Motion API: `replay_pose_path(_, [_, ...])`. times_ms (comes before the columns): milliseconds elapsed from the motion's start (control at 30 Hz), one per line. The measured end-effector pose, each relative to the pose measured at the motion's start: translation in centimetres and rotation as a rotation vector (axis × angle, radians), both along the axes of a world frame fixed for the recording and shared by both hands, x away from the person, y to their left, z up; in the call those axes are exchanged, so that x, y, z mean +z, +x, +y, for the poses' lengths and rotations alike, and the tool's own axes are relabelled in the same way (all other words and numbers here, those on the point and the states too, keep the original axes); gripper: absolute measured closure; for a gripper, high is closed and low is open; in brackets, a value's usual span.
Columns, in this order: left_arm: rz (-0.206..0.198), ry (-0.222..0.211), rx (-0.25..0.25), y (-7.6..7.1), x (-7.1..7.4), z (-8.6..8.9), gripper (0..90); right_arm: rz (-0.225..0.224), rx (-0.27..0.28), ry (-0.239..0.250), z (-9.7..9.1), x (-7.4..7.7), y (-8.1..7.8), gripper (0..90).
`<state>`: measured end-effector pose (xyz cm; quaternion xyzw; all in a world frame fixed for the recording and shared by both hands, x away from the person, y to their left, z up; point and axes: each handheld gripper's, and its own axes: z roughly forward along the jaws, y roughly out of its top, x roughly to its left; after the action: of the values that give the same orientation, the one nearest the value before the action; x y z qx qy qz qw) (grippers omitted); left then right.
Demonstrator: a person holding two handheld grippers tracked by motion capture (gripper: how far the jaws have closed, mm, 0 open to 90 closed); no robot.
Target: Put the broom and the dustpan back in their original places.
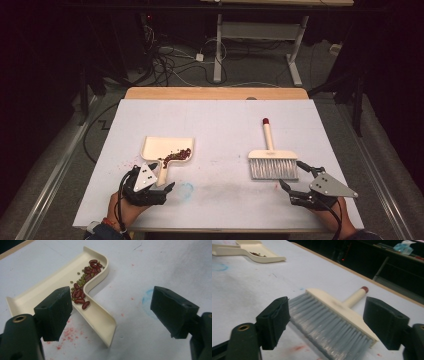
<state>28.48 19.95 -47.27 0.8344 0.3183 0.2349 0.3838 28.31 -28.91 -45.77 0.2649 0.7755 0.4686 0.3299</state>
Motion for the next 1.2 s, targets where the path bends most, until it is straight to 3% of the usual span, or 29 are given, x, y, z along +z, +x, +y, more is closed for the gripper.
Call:
replay_pose_path(233, [-0.031, 0.013, -0.022, -0.4, 0.2, -0.2, 16.0, 0.014, 0.011, 0.005, 0.4, 0.3, 0.0, 22.0])
replay_pose_path(467, [-0.034, 0.013, -0.027, -0.5, 0.2, -0.1, 15.3, 0.011, 0.011, -0.006, 0.7, 0.4, -0.1, 22.3])
replay_pose_path(633, [-0.013, 0.014, -0.034, -0.3, 0.0, -0.4, 15.3, 0.009, 0.005, -0.010, 0.6, 0.5, -0.1, 21.6])
replay_pose_path(1200, [-0.003, 0.025, -0.035, 0.0, -0.2, -0.6, 15.3, 0.017, 0.020, 0.012, 0.5, 1.0, -0.1, 22.0])
